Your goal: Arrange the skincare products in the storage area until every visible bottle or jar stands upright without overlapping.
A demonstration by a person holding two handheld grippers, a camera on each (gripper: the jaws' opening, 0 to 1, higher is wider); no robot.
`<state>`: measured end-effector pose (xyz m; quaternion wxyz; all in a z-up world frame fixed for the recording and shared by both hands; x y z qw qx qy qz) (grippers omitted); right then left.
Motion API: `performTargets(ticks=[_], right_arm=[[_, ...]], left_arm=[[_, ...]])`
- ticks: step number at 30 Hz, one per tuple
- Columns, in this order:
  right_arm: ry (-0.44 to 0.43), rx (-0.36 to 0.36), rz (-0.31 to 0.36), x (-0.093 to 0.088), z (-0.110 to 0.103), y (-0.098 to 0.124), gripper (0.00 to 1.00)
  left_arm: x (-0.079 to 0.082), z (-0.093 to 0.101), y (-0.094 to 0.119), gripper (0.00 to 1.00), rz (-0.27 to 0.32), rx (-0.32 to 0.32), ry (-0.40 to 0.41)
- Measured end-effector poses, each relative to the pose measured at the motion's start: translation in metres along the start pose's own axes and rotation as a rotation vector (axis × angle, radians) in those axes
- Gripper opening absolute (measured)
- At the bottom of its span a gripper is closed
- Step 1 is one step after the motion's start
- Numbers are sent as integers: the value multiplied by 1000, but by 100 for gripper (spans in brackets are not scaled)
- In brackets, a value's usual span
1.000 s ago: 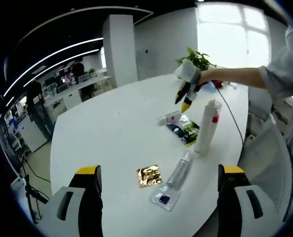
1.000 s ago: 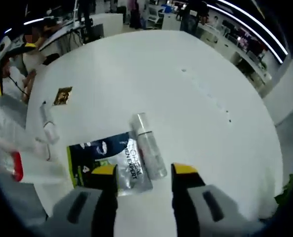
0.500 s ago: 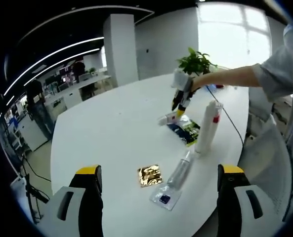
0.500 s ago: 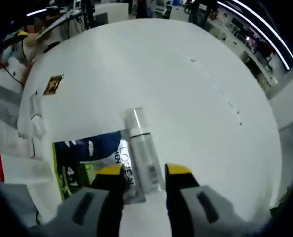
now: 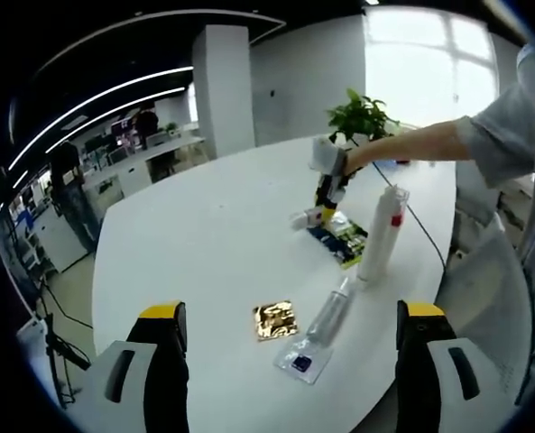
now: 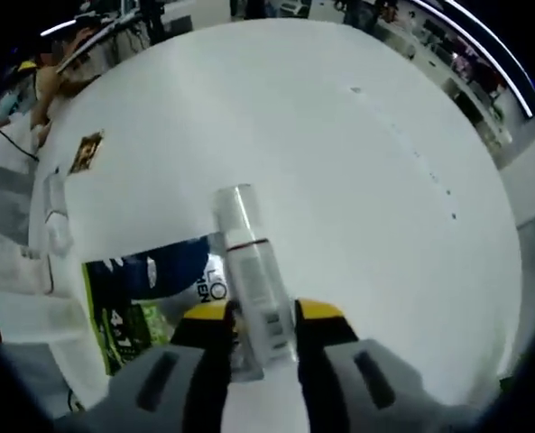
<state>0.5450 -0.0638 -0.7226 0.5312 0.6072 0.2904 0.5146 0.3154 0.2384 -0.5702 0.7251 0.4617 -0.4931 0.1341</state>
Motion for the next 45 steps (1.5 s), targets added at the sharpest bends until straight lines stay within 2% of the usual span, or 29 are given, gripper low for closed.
performTargets(ticks=[14,26,36,45], right_arm=[[11,20,-25,0,0,-2,21],[17,10,5,0,-3,8,18],[8,-9,58,5,-11,28,18],[14,-45,138,12,-26,52,18]], left_arm=[[-2,1,-1,94,-1,-3,6],[-1,3,1,93,12,-5,6],[-1,7,4,93,16,-5,-5],[-2,11,8,93,15,-5,-13]])
Point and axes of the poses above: the point that each gripper's makers call its tool centre point, and the gripper's own axes: y roughly backward along the fingers, z roughly to its right, x roughly out of its top, the point moved 3 cm from there along y, roughly backward along the fingers, and after that the axes turned 7 degrees about y, right-handed, at the moved point
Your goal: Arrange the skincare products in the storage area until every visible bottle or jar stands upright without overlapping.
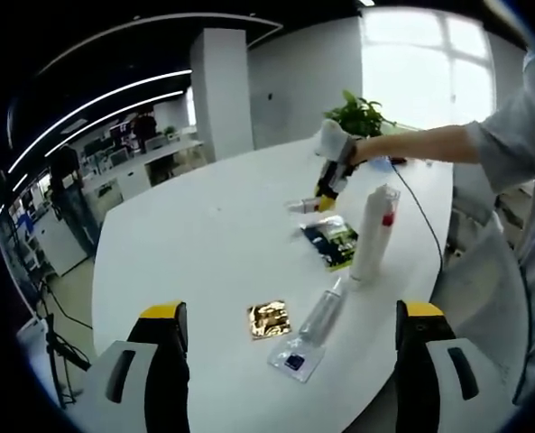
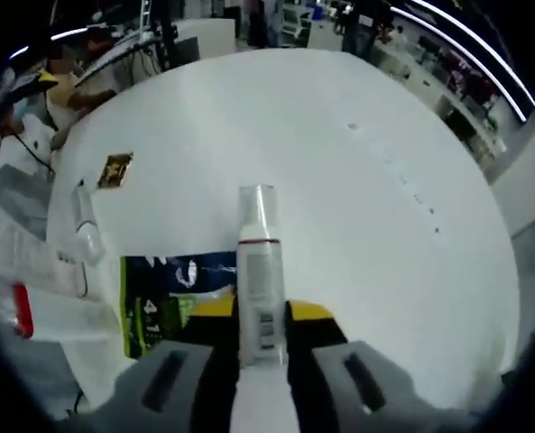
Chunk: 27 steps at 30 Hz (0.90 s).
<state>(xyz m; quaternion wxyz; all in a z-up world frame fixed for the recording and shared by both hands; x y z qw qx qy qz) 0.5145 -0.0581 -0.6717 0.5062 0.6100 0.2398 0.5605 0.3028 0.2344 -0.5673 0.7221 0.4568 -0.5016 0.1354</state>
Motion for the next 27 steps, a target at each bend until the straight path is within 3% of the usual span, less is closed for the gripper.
performTargets(ticks=[27], right_arm=[[36,-105,183,3,-64,86,18]], left_arm=[[9,15,-2,93,9,-17,-43]])
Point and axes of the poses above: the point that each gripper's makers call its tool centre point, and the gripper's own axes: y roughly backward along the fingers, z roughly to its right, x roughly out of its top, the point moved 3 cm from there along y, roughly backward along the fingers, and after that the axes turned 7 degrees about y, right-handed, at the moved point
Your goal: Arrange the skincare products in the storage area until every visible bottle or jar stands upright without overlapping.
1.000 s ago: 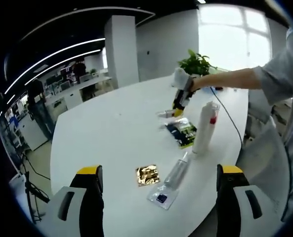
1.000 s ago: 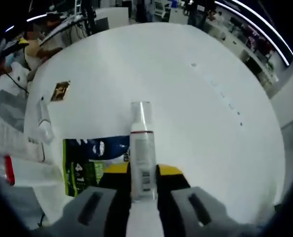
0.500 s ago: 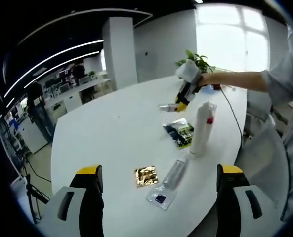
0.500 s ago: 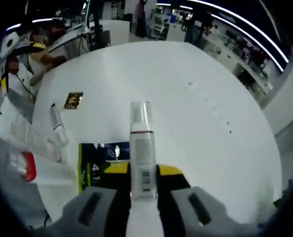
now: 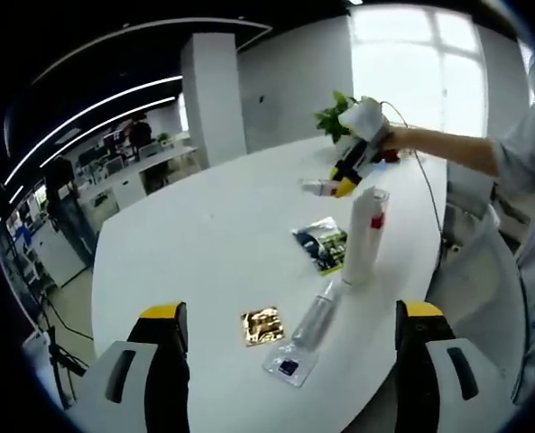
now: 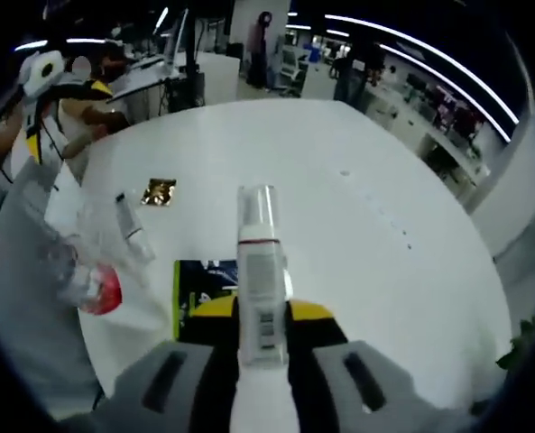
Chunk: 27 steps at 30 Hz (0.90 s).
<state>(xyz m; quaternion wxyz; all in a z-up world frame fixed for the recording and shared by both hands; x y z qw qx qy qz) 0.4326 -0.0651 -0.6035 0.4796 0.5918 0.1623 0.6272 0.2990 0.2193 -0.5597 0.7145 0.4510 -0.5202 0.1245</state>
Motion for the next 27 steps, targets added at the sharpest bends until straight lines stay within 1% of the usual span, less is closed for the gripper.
performTargets(ticks=[6,7,8,11,15,17,21,25,27], right_arm=[[2,-20,46,5,-15,23,18],[4,-23,50,4,-8,20,18],[4,-27,56,5,-8,23,18],[0,-41,74,6,-16,34,18],[-22,-41,120,9,-28,48,18],[-26,-54,143,11,-34,56,19],[-50,-64,196,13,-36,69,19],[-42,-86,211,12,-38,76,19],[-56,-85,236,12,-40,81,19]], left_arm=[[4,5,0,92,8,-2,-13],[4,5,0,92,9,-2,-15],[4,6,0,92,9,-2,-16],[5,9,0,92,14,-7,-21],[6,13,1,92,21,-11,-24],[8,15,1,92,27,-13,-25],[9,19,0,91,29,-22,-29],[11,23,-1,90,34,-30,-43],[13,25,-1,90,39,-39,-44]])
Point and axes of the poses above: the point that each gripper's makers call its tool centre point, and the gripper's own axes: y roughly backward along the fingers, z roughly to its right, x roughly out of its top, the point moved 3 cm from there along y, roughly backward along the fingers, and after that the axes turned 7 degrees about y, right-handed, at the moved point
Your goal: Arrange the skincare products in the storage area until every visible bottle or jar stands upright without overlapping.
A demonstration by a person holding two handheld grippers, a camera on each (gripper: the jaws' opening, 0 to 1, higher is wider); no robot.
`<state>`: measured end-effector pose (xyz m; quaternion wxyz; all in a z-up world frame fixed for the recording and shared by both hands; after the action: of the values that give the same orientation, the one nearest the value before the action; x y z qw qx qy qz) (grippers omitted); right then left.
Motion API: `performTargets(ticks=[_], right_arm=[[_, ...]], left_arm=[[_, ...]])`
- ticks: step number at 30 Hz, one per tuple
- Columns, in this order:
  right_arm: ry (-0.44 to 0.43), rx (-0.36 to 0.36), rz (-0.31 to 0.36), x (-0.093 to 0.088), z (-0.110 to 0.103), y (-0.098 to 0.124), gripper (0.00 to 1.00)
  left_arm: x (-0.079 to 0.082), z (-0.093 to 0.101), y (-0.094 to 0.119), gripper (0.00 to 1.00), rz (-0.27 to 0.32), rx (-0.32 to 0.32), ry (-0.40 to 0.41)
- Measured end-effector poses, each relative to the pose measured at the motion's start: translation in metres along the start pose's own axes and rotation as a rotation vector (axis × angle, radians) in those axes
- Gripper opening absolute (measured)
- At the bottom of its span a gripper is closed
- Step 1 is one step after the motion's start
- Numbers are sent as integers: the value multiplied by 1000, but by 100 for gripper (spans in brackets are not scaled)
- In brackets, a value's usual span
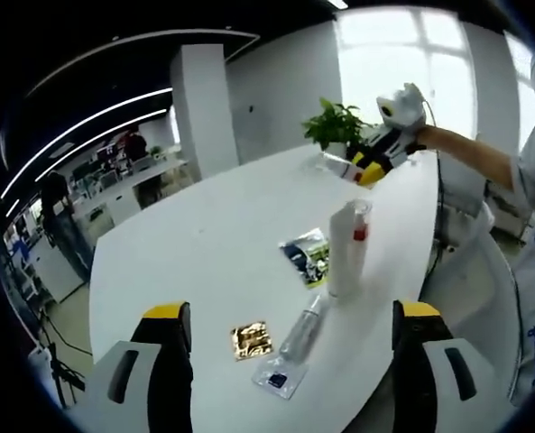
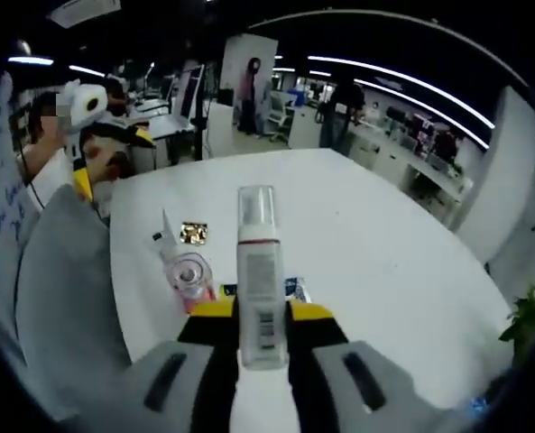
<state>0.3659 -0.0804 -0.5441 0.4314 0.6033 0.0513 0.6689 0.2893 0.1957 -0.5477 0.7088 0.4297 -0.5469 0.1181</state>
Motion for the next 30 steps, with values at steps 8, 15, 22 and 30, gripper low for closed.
performTargets(ticks=[8,15,22,30], right_arm=[[-23,7,49,3,-14,10,19],[-62,47,105,9,-34,14,19],[-71,80,142,18,-54,15,19],[-86,143,166,22,-82,3,19]], left_arm=[[5,8,-2,88,8,-27,-18],[7,18,-8,86,19,-67,-15],[8,24,-10,81,40,-83,-1],[10,33,-14,71,59,-114,11]])
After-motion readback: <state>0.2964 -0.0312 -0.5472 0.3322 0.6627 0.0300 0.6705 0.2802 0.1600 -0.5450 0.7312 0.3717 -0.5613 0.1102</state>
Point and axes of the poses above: the point that each gripper's makers call its tool centre point, and the gripper's own axes: y roughly backward along the fingers, z roughly to its right, x roughly out of its top, the point moved 3 cm from there along y, roughly backward along the fingers, and after that the axes turned 7 degrees about y, right-handed, at the moved point
